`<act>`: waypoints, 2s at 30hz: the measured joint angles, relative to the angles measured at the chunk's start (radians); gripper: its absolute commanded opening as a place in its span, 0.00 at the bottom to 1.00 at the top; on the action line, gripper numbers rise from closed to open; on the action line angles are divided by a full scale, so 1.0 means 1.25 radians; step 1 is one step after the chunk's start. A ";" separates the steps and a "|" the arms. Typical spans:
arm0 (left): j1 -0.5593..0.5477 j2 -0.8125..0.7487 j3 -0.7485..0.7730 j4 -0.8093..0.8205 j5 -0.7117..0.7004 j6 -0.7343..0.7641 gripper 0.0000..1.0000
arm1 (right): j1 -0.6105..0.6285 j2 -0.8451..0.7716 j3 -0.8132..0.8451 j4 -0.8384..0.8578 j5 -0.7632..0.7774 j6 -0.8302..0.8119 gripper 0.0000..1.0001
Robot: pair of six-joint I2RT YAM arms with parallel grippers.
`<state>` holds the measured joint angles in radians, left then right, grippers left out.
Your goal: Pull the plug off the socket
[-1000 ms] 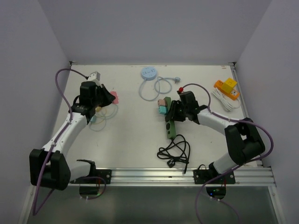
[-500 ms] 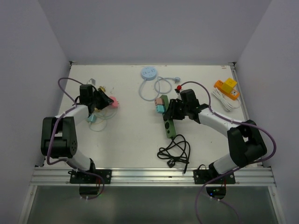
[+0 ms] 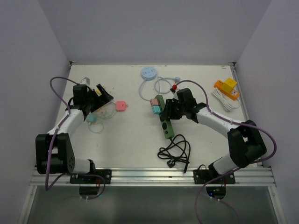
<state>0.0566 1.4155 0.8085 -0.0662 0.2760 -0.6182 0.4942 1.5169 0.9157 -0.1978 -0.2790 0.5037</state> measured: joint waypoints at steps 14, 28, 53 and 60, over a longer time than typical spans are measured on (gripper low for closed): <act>-0.029 -0.254 -0.030 -0.121 0.075 0.002 0.98 | 0.153 -0.001 0.083 -0.021 0.025 -0.020 0.00; -0.327 -0.305 -0.044 -0.109 -0.014 -0.139 0.89 | 0.231 0.035 0.121 -0.001 0.089 0.050 0.00; -0.485 -0.198 -0.044 -0.049 -0.146 -0.272 0.09 | 0.253 0.024 0.075 0.083 0.132 0.139 0.00; -0.486 -0.197 -0.049 -0.046 -0.144 -0.274 0.00 | 0.249 0.008 0.028 0.137 0.146 0.154 0.00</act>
<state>-0.5514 1.1687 0.7479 -0.1238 0.0956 -0.9604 0.8055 1.5272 0.9508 -0.0265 -0.0959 0.6964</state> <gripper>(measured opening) 0.336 0.392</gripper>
